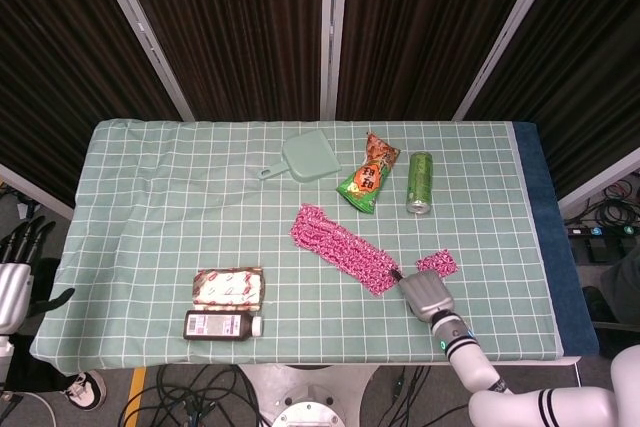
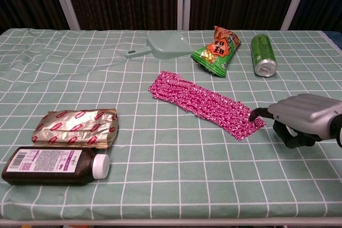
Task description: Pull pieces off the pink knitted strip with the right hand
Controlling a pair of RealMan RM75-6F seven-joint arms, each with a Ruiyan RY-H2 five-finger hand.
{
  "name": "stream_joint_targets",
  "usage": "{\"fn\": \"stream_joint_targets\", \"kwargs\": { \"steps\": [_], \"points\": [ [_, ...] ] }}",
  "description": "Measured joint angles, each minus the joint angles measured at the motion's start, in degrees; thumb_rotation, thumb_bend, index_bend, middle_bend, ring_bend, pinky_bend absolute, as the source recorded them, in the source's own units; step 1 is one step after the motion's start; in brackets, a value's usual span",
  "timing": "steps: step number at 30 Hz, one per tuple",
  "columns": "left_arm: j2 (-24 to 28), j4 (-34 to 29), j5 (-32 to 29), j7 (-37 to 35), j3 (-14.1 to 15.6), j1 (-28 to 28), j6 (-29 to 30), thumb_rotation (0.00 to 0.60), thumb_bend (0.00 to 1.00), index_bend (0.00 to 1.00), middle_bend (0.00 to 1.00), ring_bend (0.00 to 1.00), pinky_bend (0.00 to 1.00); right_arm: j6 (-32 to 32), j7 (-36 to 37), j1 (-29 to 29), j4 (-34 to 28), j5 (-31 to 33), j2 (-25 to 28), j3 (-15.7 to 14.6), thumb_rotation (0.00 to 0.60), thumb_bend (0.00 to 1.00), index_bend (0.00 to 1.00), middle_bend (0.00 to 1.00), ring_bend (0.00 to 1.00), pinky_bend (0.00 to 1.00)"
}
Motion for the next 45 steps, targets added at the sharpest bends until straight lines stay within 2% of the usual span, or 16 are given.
{"fn": "stream_joint_targets", "kwargs": {
  "steps": [10, 26, 45],
  "points": [
    [0.0, 0.0, 0.2, 0.1, 0.2, 0.2, 0.2, 0.600, 0.11, 0.06, 0.03, 0.00, 0.14, 0.8, -0.2, -0.4, -3.1, -2.5, 0.8, -1.7, 0.600, 1.00, 0.16, 1.00, 0.96, 0.86],
    [0.6, 0.1, 0.1, -0.8, -0.1, 0.6, 1.1, 0.600, 0.11, 0.06, 0.03, 0.00, 0.14, 0.3, -1.9, -0.2, -6.6, -5.1, -0.7, -4.5, 0.600, 1.00, 0.16, 1.00, 0.95, 0.86],
    [1.3, 0.1, -1.0, -1.5, -0.9, 1.0, 1.6, 0.600, 0.11, 0.06, 0.03, 0.00, 0.14, -1.4, -2.0, 1.9, -4.9, -4.4, -4.9, -2.4, 0.600, 1.00, 0.16, 1.00, 0.95, 0.86]
  ]
}}
